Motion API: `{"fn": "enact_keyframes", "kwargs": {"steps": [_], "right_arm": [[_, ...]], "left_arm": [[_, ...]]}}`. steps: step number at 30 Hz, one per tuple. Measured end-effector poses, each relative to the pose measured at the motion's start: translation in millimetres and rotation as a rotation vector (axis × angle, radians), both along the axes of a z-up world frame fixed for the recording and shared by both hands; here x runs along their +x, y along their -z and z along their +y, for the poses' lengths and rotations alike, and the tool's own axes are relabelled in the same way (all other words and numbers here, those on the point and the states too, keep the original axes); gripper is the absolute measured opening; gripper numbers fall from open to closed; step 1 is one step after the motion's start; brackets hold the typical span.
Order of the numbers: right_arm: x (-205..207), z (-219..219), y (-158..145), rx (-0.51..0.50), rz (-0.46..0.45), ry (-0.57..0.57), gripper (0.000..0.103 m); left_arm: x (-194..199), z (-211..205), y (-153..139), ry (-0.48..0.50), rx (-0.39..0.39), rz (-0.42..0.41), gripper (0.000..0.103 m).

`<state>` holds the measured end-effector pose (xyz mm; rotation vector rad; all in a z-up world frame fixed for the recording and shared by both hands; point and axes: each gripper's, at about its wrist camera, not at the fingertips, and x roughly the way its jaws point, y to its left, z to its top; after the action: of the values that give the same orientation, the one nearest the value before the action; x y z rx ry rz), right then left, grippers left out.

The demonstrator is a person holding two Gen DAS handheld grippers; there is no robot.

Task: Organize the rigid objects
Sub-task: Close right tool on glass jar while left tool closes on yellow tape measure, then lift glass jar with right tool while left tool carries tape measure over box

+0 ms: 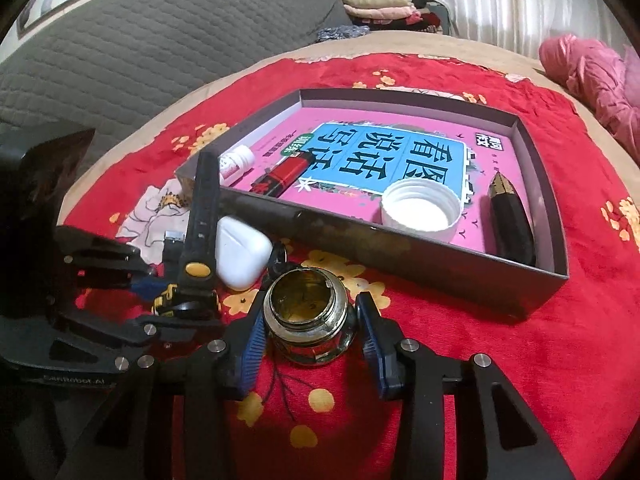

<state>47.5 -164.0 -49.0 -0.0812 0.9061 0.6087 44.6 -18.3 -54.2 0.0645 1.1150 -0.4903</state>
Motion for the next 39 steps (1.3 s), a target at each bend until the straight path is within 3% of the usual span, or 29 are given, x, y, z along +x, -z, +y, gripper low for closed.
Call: {"fn": "enact_keyframes", "kwargs": {"steps": [17, 24, 39], "right_arm": [[-1.5, -11.4, -20.1, 0.079, -0.061, 0.033, 0.044], [-3.2, -15.4, -30.8, 0.085, -0.117, 0.053, 0.044], [-3.2, -23.9, -42.6, 0.131, -0.158, 0.077, 0.044]], "left_arm": [[-7.0, -0.7, -15.4, -0.038, -0.055, -0.006, 0.022], [-9.2, -5.7, -33.6, -0.06, -0.022, -0.068, 0.019], [-6.2, -6.2, -49.6, -0.113, -0.024, -0.099, 0.017]]}}
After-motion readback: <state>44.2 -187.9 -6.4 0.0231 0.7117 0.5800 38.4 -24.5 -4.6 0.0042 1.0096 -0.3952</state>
